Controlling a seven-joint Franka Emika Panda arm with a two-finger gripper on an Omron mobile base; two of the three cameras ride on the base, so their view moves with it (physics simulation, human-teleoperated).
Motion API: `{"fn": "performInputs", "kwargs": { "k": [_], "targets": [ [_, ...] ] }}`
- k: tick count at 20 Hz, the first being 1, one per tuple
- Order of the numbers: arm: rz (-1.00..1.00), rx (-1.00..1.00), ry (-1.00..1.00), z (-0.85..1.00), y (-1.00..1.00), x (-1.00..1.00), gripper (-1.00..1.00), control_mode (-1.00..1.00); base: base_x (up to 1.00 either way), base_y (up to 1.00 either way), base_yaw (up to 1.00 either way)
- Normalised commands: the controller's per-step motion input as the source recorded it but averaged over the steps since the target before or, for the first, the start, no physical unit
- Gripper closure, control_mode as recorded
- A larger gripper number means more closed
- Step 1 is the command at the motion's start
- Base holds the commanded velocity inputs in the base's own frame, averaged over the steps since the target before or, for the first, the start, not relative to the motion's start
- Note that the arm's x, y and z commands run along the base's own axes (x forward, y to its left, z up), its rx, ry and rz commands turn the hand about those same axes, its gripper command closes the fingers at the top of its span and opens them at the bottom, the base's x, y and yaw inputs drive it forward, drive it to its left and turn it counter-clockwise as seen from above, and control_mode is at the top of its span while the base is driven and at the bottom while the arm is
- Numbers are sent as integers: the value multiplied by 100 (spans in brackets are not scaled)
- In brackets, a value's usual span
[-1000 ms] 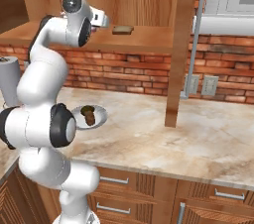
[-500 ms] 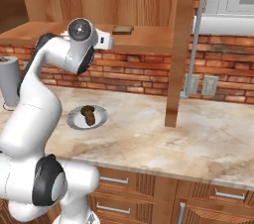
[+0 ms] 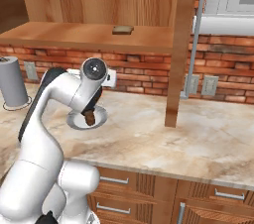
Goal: Pick the avocado and bread from the counter and place them on the plate. Then pick the jam from the cabinet and place it next to the plate. Lastly close the cabinet door.
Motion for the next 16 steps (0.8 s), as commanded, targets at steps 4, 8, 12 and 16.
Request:
{"fn": "performInputs", "kwargs": {
  "k": [4, 8, 12, 16],
  "targets": [
    [16, 0, 12, -100, -3, 22, 100, -100, 0, 0, 0],
    [16, -1, 4, -88, 0, 73, 100, -100, 0, 0, 0],
    [9, -7, 0, -63, -15, 84, 100, -100, 0, 0, 0],
    [0, -10, 0, -59, -30, 71, 100, -100, 0, 0, 0]
  ]
}}
